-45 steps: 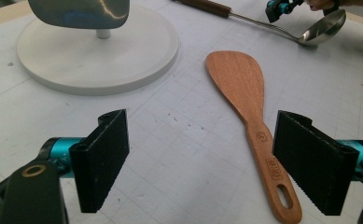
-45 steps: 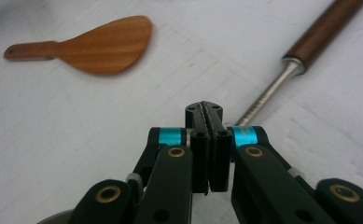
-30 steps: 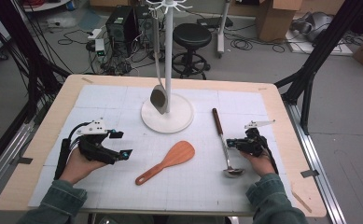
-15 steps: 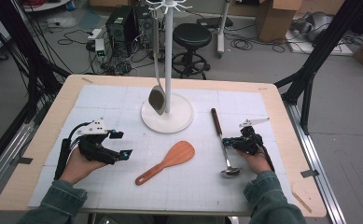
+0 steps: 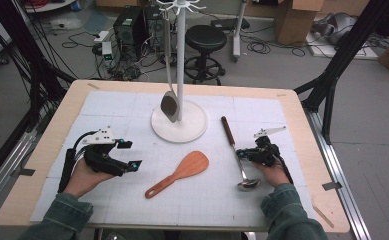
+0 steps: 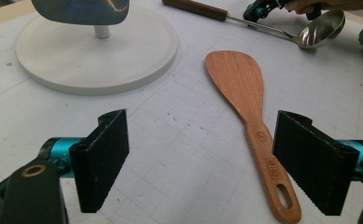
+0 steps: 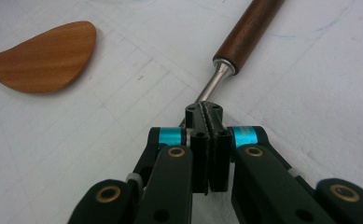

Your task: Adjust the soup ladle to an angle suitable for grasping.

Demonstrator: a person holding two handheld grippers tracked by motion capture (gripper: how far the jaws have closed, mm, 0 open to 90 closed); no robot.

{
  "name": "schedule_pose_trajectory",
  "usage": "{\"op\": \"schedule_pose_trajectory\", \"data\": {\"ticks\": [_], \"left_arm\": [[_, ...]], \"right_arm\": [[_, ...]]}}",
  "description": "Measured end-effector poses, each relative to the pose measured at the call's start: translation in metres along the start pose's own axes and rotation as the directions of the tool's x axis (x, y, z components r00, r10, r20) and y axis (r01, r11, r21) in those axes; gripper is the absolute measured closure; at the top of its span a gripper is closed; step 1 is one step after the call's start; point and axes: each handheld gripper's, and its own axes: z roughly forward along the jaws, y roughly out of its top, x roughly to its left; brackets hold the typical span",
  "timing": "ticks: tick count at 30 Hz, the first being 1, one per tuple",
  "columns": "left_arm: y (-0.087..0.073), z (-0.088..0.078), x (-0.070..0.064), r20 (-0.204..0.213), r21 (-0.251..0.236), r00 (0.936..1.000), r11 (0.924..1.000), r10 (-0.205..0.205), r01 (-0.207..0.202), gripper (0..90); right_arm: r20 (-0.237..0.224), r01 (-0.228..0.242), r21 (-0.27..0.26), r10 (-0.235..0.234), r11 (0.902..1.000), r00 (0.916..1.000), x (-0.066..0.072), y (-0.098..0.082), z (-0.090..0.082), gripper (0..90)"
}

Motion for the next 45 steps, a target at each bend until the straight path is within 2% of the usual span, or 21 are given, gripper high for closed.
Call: {"op": "schedule_pose_trajectory", "data": {"ticks": [13, 23, 29, 32, 45], "left_arm": [[0.000, -0.001, 0.000, -0.003, -0.004, 1.0000, 1.0000, -0.003, 0.003, 19.4], [0.000, -0.001, 0.000, -0.001, -0.004, 1.0000, 1.0000, -0.001, 0.001, 19.4], [0.000, -0.001, -0.001, -0.005, -0.001, 1.0000, 1.0000, 0.004, -0.004, 19.4], [0.000, -0.001, -0.001, -0.005, -0.003, 1.0000, 1.0000, 0.001, -0.001, 19.4], [0.000, 0.000, -0.001, -0.004, -0.001, 1.0000, 1.0000, 0.004, -0.004, 19.4]], "right_arm": [[-0.032, 0.014, 0.013, -0.013, 0.9998, 0.9994, 0.006, 0.000, 0.002, 89.8], [-0.058, 0.030, -0.021, -0.031, 0.9994, 0.9978, 0.014, 0.000, -0.009, 89.8], [-0.095, 0.057, 0.007, -0.056, 0.9984, 0.9939, 0.023, 0.000, -0.008, 89.8], [-0.101, 0.061, 0.037, -0.057, 0.9974, 0.9933, 0.025, -0.002, -0.006, 89.8], [-0.131, 0.056, 0.040, -0.051, 0.9976, 0.9901, 0.025, -0.008, -0.009, 89.9]]}}
